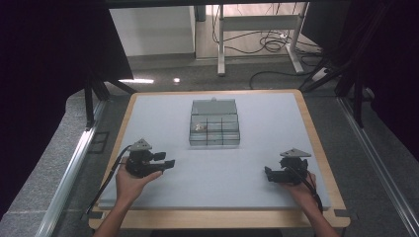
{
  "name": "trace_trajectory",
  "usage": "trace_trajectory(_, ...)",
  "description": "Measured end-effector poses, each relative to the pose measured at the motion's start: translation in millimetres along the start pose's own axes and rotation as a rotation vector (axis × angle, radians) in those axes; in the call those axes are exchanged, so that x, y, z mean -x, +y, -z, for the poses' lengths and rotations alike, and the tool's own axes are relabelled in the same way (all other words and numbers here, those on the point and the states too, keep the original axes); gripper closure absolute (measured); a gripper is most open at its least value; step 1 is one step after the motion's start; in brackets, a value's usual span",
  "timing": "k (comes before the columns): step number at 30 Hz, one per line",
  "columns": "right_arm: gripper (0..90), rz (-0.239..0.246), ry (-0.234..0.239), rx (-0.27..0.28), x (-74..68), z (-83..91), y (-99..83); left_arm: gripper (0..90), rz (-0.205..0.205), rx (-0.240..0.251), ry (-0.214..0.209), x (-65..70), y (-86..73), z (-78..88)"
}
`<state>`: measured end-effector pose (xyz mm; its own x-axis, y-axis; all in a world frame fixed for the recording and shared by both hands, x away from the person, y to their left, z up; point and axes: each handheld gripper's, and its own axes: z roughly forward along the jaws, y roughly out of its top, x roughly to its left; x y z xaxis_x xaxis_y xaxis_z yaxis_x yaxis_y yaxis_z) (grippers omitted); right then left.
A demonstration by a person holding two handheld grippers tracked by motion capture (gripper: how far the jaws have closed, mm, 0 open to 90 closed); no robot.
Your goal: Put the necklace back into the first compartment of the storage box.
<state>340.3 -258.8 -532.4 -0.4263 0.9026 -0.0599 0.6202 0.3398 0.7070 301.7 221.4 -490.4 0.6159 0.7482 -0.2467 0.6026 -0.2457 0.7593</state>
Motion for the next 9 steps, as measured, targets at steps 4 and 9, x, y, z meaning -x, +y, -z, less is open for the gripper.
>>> trace_trajectory(4,3.0,0.000,0.000,-0.001,0.0,-0.1,0.2,43.8,0.023,0.006,0.004,-3.0,-4.4,6.5)
trace_trajectory(9,3.0,-0.001,0.001,0.000,0.2,-0.1,0.1,43.0,0.054,0.035,0.000,-3.9,-3.4,11.4)
